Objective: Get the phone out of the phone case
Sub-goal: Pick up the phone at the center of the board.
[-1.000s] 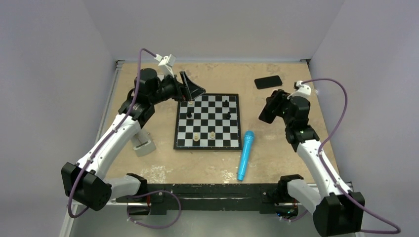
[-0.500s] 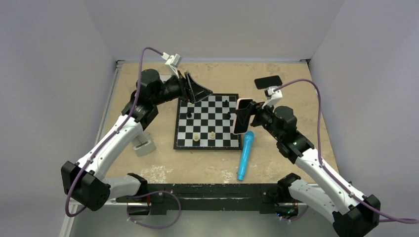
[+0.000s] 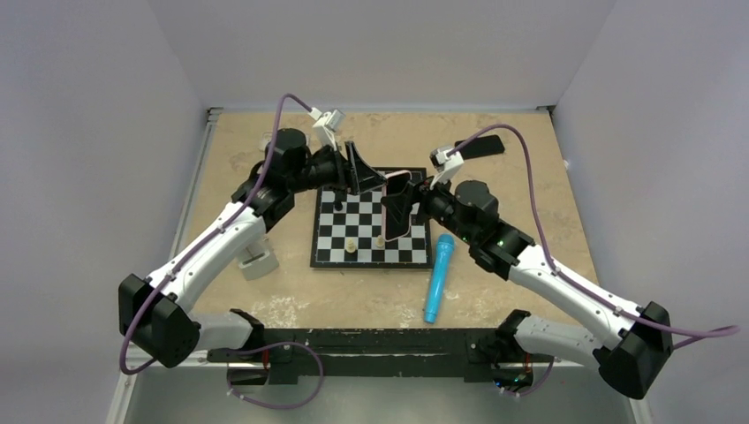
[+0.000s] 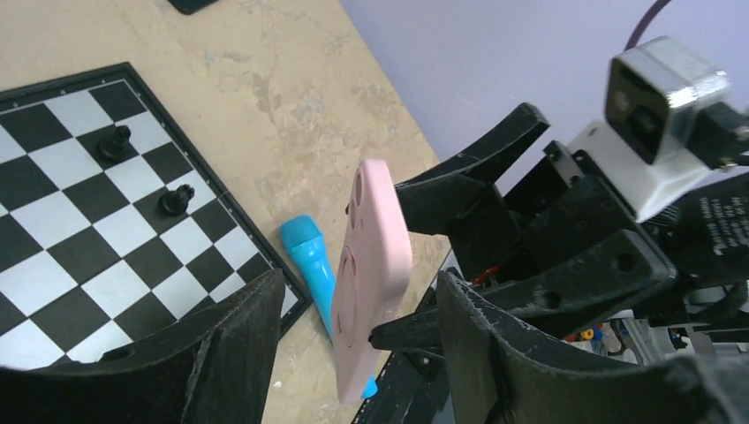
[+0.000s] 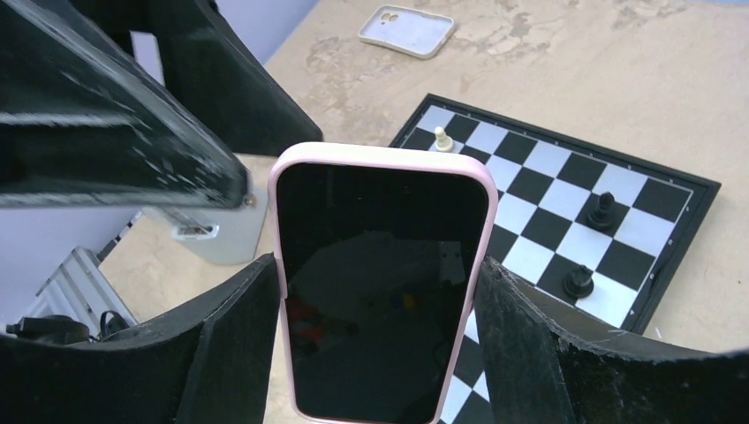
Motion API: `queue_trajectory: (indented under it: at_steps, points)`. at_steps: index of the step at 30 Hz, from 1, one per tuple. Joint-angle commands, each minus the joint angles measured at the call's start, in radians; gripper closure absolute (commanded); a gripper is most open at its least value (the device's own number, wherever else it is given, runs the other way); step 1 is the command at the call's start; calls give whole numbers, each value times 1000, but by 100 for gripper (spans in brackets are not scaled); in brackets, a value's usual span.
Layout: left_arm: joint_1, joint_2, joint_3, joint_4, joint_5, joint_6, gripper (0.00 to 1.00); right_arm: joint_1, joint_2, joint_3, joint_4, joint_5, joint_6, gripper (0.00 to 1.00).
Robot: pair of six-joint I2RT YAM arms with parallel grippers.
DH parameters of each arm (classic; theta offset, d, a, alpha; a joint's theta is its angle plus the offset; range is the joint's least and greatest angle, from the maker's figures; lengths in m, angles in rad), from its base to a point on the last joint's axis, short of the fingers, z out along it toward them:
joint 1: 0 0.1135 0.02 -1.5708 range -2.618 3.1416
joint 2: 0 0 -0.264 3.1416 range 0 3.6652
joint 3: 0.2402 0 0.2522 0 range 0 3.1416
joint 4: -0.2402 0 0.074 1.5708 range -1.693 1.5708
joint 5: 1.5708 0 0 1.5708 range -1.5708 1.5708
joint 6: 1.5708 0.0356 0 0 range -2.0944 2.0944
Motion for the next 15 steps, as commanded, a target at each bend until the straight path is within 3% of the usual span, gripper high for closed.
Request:
queue_trajectory:
  at_steps: [1, 12, 15]
  points:
    - [-15, 7, 52, -50, -29, 35, 33, 40, 12, 103, 108, 63, -31, 100]
    - [-70, 36, 69, -74, -21, 54, 49, 117, 61, 156, 111, 146, -77, 100]
    - [-81, 36, 68, -67, -9, 51, 62, 145, 73, 172, 98, 185, -94, 100]
